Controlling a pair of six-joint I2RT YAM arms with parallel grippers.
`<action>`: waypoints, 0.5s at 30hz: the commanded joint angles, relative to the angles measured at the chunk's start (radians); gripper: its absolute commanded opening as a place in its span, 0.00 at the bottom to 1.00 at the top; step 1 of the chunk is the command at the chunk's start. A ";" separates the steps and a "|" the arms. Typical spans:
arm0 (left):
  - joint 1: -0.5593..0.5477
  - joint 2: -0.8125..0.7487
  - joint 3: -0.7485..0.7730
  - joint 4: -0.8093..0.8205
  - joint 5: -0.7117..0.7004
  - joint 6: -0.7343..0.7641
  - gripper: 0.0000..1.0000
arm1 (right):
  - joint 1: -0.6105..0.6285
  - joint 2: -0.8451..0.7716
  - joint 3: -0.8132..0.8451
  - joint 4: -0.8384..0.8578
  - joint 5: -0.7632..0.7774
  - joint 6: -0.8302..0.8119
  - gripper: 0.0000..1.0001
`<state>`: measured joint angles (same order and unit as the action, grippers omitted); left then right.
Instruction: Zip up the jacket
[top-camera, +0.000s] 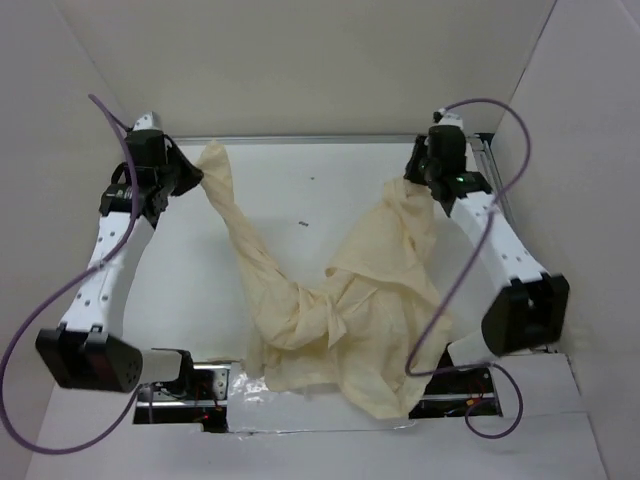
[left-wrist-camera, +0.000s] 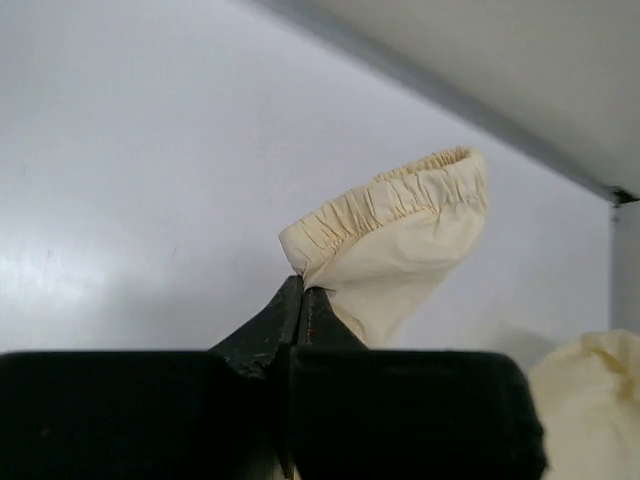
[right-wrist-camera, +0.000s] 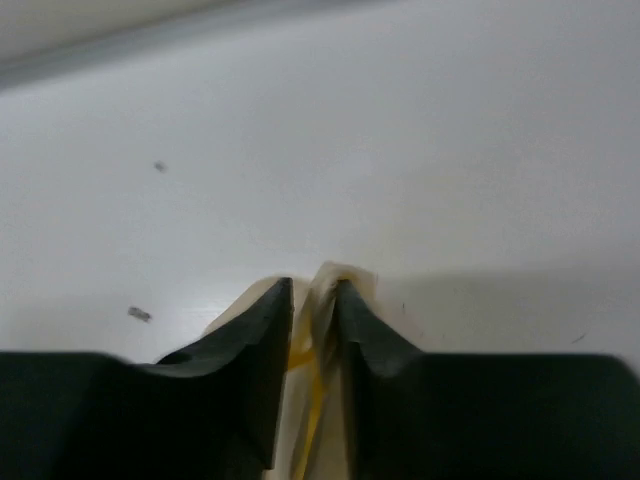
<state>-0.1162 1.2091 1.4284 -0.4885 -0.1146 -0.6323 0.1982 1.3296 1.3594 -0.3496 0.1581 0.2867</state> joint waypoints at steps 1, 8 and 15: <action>0.148 0.077 -0.031 -0.038 0.200 -0.092 0.10 | -0.016 0.135 0.012 0.011 -0.068 0.043 0.37; 0.204 0.162 -0.048 -0.050 0.309 -0.049 0.99 | -0.010 0.212 0.081 -0.075 -0.037 0.074 1.00; 0.124 0.023 -0.374 -0.006 0.401 -0.066 0.99 | 0.143 -0.073 -0.279 -0.261 0.067 0.383 1.00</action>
<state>0.0414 1.2865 1.1862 -0.5098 0.2058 -0.6872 0.2749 1.3754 1.2076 -0.4793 0.1841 0.5125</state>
